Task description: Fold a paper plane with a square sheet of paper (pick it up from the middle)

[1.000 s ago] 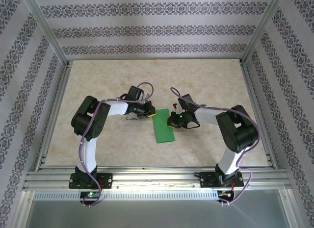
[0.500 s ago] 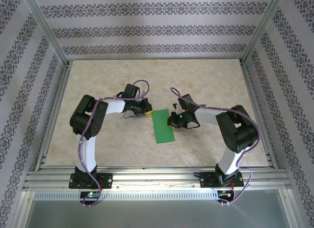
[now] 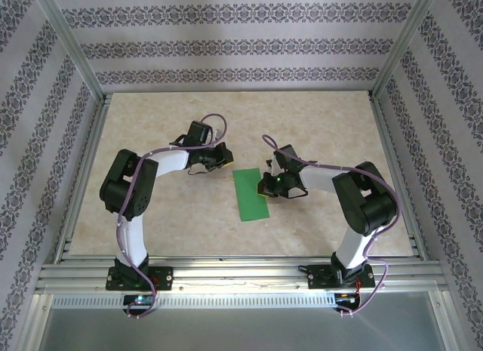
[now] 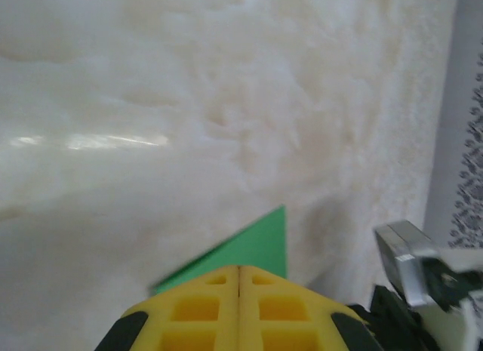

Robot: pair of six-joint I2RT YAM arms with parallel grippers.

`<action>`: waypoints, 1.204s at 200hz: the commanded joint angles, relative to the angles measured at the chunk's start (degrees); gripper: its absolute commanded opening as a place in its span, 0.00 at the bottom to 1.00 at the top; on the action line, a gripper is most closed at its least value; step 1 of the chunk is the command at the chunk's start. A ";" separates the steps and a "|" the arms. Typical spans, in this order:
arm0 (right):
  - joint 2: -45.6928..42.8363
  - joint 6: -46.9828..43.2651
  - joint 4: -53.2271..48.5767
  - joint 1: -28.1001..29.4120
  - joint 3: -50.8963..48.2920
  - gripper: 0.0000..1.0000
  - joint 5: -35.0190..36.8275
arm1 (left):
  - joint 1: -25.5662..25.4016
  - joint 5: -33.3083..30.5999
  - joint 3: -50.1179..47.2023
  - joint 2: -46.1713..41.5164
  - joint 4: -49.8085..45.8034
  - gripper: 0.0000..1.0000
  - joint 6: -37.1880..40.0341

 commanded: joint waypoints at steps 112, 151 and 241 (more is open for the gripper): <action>2.24 -1.17 -8.89 0.00 -1.89 0.00 5.10 | -3.04 1.54 -5.72 4.48 3.49 0.01 2.98; 2.24 -1.19 -8.73 -0.03 -2.10 0.00 5.05 | -0.34 -0.19 -5.75 4.41 5.77 0.01 -0.48; 1.71 -1.13 -8.62 -0.02 -2.36 0.00 4.85 | 0.22 -4.97 2.16 2.29 -6.82 0.04 0.38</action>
